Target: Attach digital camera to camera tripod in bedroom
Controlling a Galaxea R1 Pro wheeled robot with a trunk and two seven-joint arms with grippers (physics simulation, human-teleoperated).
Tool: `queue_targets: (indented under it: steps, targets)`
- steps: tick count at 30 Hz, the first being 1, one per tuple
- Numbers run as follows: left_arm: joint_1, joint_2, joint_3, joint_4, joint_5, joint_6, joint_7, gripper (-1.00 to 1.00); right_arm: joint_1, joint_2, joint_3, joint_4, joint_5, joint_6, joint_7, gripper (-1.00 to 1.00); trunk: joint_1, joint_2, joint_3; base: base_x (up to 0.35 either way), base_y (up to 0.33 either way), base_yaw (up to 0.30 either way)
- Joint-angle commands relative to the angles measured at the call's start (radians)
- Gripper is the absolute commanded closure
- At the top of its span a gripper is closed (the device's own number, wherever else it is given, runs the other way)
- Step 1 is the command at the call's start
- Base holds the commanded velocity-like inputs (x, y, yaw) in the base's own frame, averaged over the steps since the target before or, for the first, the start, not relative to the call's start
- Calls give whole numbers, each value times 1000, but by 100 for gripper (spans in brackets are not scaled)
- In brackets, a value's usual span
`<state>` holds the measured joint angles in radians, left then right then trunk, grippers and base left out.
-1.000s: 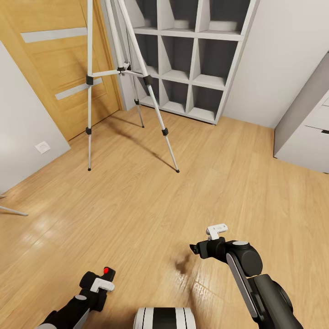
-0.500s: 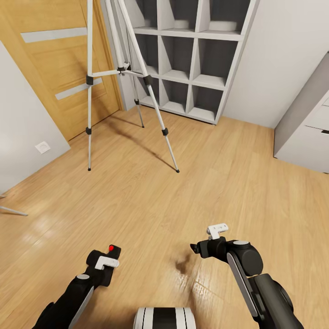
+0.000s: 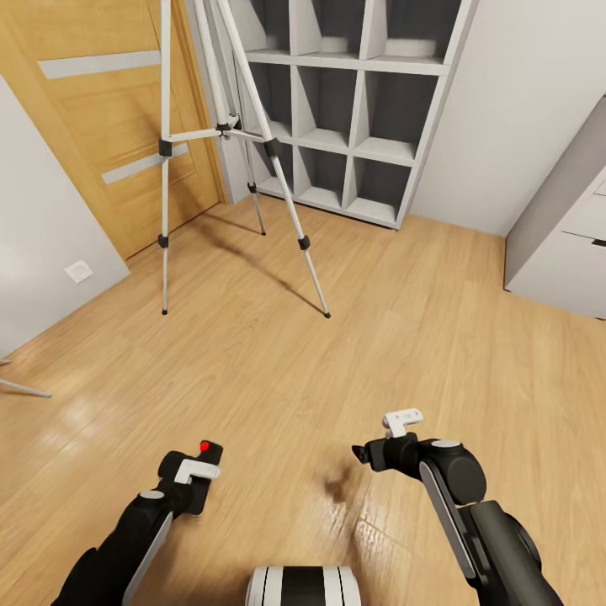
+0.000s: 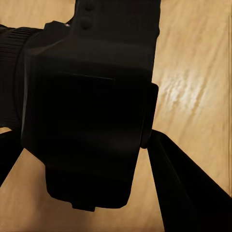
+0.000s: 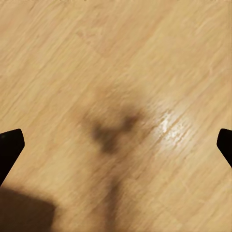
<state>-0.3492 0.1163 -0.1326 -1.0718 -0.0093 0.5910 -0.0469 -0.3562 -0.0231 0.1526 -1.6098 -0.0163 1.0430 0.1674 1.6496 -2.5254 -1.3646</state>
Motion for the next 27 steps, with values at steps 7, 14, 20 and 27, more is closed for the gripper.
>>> queue_targets:
  steps: [7,14,20,27]
  targets:
    - [34,-16,64,-211,53,158,-2,100,-6,-3,-49,-1,-3,4,5,-100,0,0,-1,0,0,0]
    - [111,-34,112,-379,159,228,26,100,-11,-30,-87,-1,-3,4,53,-100,-1,0,11,0,0,0]
    - [155,-78,172,-435,193,234,67,100,-13,-73,-102,-1,-4,2,125,-100,-4,2,34,0,0,0]
    - [181,-146,213,-459,207,231,111,100,-22,-89,-152,-1,-5,-24,255,-100,-7,3,61,0,0,0]
